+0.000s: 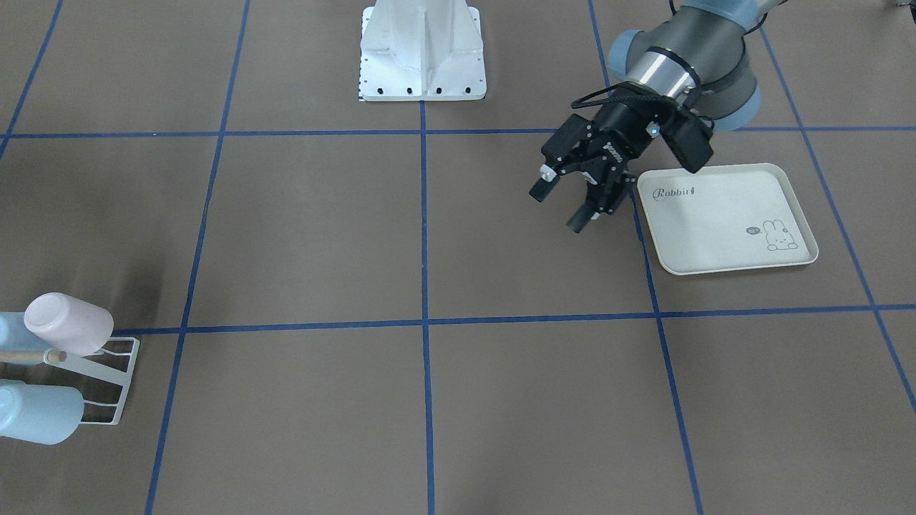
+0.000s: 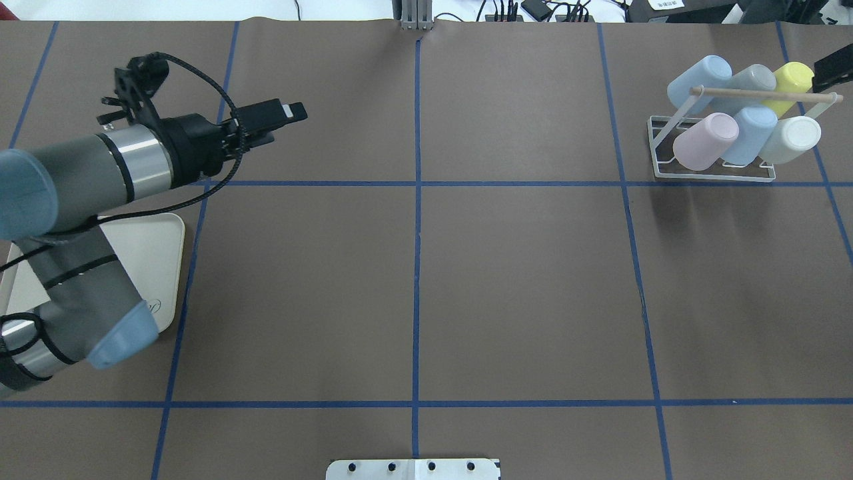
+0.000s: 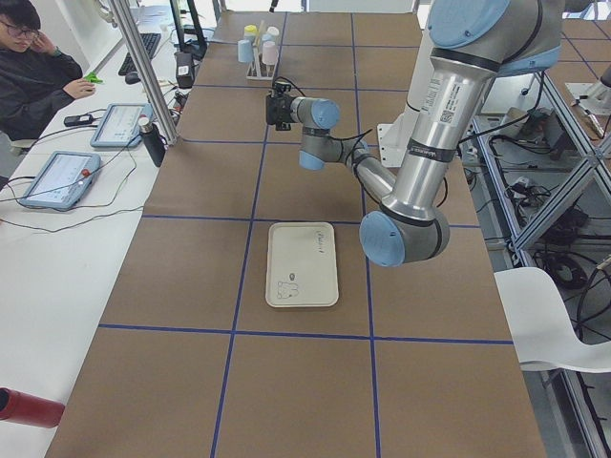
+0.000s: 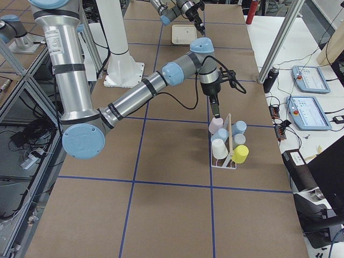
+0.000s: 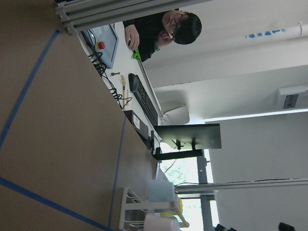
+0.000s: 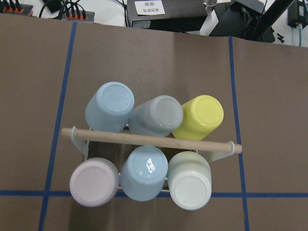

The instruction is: Transfer IKEA cup to right arm and place on rack

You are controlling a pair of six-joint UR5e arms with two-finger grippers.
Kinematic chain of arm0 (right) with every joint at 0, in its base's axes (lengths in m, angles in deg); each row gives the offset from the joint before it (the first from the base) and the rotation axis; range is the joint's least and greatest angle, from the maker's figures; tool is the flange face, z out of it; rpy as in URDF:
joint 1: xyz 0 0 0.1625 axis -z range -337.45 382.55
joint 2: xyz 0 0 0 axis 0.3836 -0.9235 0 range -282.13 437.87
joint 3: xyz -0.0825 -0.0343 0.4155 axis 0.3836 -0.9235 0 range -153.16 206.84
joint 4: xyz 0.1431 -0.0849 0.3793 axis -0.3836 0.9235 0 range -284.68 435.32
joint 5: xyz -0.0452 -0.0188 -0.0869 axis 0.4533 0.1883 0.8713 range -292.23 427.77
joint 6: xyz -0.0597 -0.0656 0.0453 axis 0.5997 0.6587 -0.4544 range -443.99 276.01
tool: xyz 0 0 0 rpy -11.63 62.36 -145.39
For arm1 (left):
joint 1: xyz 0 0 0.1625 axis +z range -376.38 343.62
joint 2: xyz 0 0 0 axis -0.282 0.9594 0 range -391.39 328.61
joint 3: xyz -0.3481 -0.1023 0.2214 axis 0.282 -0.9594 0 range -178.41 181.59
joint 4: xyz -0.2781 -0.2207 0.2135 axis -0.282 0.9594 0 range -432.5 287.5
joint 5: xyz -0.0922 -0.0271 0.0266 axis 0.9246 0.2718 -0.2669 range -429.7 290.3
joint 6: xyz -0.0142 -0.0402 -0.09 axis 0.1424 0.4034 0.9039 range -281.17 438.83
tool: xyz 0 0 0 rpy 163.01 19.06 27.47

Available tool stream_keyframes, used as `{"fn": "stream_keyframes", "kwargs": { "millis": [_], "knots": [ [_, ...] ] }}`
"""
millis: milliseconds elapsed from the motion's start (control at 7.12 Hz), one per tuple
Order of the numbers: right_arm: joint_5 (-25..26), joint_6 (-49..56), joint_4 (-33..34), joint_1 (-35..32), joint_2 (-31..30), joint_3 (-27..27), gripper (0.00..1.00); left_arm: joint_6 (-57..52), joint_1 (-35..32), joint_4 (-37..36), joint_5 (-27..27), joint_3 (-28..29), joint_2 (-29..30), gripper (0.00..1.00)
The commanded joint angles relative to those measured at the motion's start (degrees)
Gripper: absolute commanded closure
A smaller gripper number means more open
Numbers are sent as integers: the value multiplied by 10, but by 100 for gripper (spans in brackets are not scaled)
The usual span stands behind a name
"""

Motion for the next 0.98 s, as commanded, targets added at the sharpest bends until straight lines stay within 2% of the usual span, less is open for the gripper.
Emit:
{"fn": "stream_keyframes", "kwargs": {
  "millis": [0, 140, 281, 562, 702, 843],
  "knots": [
    [-71, 144, 87, -46, -3, -33, 0, -194, -109, -58, 121, -8, -53, 0],
    [-69, 140, 78, -45, -18, -40, 0, -304, -173, -97, 170, -8, -68, 0],
    [-72, 142, 52, -49, -10, -57, 0, -371, -200, -112, 177, -6, -102, 0],
    [-70, 141, -22, -49, -66, -46, 0, -520, -270, -120, 198, 17, -129, 0],
    [-67, 142, -35, -58, -75, -56, 0, -577, -311, -122, 253, 34, -129, 0],
    [-71, 146, -36, -60, -73, -67, 0, -654, -353, -122, 280, 63, -130, 0]
  ]
}}
